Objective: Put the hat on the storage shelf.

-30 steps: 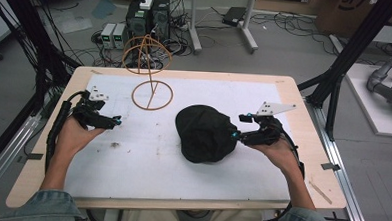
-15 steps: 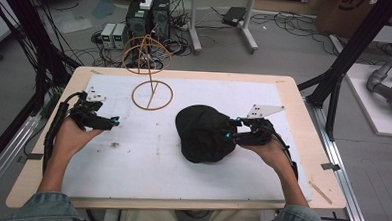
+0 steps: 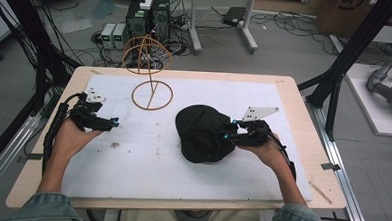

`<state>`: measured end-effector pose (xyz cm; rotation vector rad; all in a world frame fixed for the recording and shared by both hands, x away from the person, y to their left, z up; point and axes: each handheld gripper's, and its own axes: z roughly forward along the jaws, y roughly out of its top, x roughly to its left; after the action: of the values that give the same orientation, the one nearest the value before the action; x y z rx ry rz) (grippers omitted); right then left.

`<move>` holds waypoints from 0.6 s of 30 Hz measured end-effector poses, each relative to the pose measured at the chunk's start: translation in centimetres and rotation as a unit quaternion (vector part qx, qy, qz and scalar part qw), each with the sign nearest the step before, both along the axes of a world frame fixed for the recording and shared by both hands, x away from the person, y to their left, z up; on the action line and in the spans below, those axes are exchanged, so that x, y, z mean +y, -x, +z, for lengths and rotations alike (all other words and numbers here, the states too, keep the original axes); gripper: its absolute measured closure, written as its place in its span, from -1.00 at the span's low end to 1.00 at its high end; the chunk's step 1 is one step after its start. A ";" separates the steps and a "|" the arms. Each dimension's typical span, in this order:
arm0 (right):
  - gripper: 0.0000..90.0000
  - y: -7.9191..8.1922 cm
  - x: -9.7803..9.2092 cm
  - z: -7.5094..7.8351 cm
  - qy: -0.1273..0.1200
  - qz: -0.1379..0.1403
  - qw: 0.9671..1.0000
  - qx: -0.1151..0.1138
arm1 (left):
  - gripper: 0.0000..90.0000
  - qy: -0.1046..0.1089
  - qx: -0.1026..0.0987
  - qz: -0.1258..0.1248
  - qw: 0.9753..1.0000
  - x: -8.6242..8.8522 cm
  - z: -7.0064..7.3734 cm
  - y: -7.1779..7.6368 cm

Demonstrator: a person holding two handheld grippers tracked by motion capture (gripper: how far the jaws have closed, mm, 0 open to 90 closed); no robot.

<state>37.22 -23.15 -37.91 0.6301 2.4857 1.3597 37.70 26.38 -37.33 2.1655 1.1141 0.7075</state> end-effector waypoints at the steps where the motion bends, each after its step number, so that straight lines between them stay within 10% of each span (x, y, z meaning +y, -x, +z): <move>1: 0.33 0.0 0.0 0.0 0.003 -0.001 1.000 -0.003 | -0.59 -0.001 0.000 0.000 1.000 0.0 0.0 0.0; 18: 0.70 0.5 0.8 -0.2 0.051 -0.001 0.997 -0.054 | -0.59 0.001 0.004 0.001 1.000 0.1 -0.2 -0.1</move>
<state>36.73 -22.38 -38.10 0.5241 2.4487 1.2236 37.78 26.52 -37.48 2.1676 1.1207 0.6984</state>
